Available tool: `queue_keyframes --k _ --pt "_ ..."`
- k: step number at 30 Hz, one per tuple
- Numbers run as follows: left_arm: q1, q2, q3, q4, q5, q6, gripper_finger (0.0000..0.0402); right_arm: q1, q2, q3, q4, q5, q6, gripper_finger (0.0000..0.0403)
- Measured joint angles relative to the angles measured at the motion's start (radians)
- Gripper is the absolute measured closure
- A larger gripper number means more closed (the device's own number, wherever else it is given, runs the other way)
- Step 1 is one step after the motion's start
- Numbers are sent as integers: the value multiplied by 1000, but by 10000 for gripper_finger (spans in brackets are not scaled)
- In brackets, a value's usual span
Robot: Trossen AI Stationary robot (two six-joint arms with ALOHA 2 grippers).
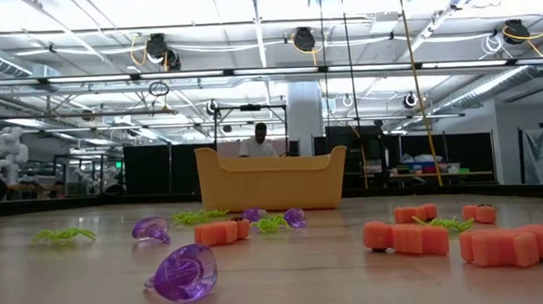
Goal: Sort Halloween decoration
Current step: Put the violet witch hat toy into the blue bin
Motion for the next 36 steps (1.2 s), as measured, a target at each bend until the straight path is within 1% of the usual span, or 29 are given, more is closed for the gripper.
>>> queue_keyframes --k 4,9,12,16,22,29,36 --pt "1 3 0 0 0 12 401 29 0 0 63 43 -18 248" --pt "0 11 0 1 0 11 401 75 0 0 182 125 -122 248" --pt "0 27 0 2 0 -15 401 102 0 0 224 164 -151 248" --pt "0 55 -1 12 1 -72 401 131 9 0 236 208 -154 248" --pt "-9 99 -1 17 10 -125 401 159 49 0 240 212 -154 248" --pt "-31 133 -1 51 13 -126 401 162 96 0 265 211 -154 248" --pt "-33 150 -1 70 12 -128 401 162 107 0 259 208 -154 251"
